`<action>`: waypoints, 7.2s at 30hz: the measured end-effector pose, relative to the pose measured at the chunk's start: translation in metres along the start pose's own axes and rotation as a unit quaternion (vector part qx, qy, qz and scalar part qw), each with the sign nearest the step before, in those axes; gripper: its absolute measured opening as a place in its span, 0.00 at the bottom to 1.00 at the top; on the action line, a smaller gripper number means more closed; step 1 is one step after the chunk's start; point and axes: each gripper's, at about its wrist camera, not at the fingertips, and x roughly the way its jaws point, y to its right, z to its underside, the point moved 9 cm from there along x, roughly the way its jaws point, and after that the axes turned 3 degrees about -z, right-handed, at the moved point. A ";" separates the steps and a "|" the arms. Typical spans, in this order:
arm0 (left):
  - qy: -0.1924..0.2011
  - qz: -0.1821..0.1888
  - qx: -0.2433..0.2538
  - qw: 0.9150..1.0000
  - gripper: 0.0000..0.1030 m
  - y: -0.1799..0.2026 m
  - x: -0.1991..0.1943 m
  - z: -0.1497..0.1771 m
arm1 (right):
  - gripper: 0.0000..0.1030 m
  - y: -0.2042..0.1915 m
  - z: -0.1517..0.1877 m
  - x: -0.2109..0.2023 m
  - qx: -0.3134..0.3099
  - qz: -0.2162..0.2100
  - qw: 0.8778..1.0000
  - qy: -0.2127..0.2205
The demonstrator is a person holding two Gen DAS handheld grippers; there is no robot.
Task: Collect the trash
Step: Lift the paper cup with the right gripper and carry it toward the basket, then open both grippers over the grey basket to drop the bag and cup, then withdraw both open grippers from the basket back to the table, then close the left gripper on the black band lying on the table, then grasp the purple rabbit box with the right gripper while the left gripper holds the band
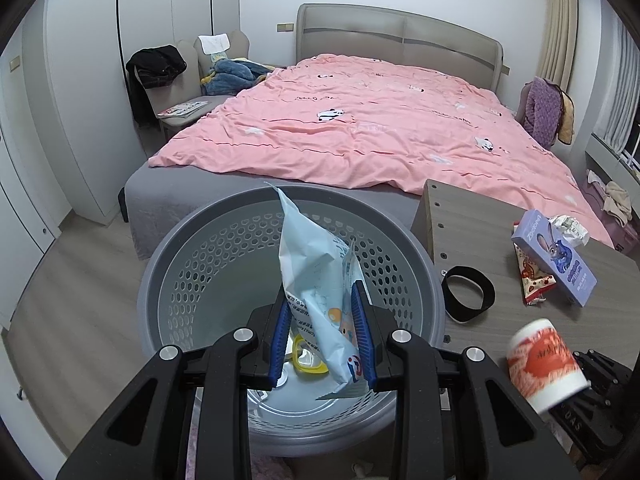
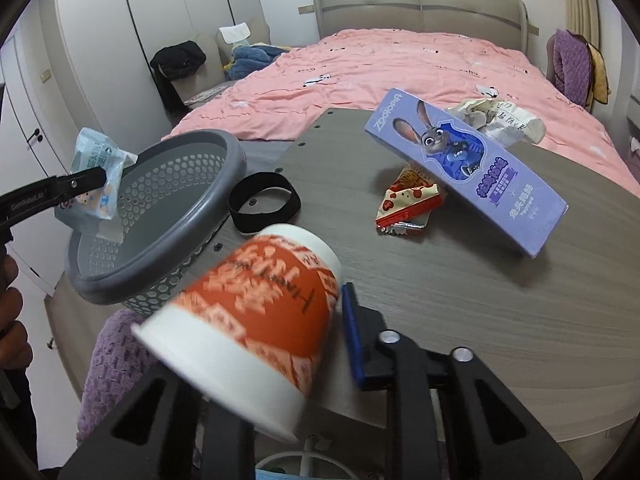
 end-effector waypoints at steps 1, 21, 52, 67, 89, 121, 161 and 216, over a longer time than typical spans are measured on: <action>-0.001 0.001 0.000 1.000 0.28 0.000 0.001 0.001 | 0.11 -0.001 -0.001 0.000 -0.001 -0.001 1.000 0.002; -0.019 -0.021 -0.019 0.999 0.28 -0.048 0.017 0.008 | 0.07 -0.094 -0.082 -0.002 -0.051 -0.087 0.994 0.044; -0.044 -0.040 -0.032 0.998 0.55 -0.086 0.037 0.006 | 0.46 -0.148 -0.098 0.053 -0.098 -0.074 0.992 -0.022; -0.029 -0.044 -0.038 0.998 0.61 -0.083 0.027 0.006 | 0.54 -0.146 -0.095 0.046 -0.097 -0.075 0.992 -0.013; -0.010 -0.025 -0.034 0.999 0.70 -0.047 0.008 0.012 | 0.70 -0.097 -0.072 0.006 -0.056 -0.058 0.997 0.013; -0.028 0.007 0.079 0.996 0.69 0.141 0.041 0.019 | 0.75 0.074 -0.012 -0.082 0.073 -0.012 0.994 0.084; -0.028 0.083 0.114 0.990 0.01 0.189 0.005 0.021 | 0.75 0.118 -0.037 -0.061 0.042 0.019 0.997 0.069; -0.024 0.086 0.056 0.994 0.01 0.141 -0.002 0.017 | 0.43 0.063 -0.009 -0.028 0.003 0.007 1.000 -0.001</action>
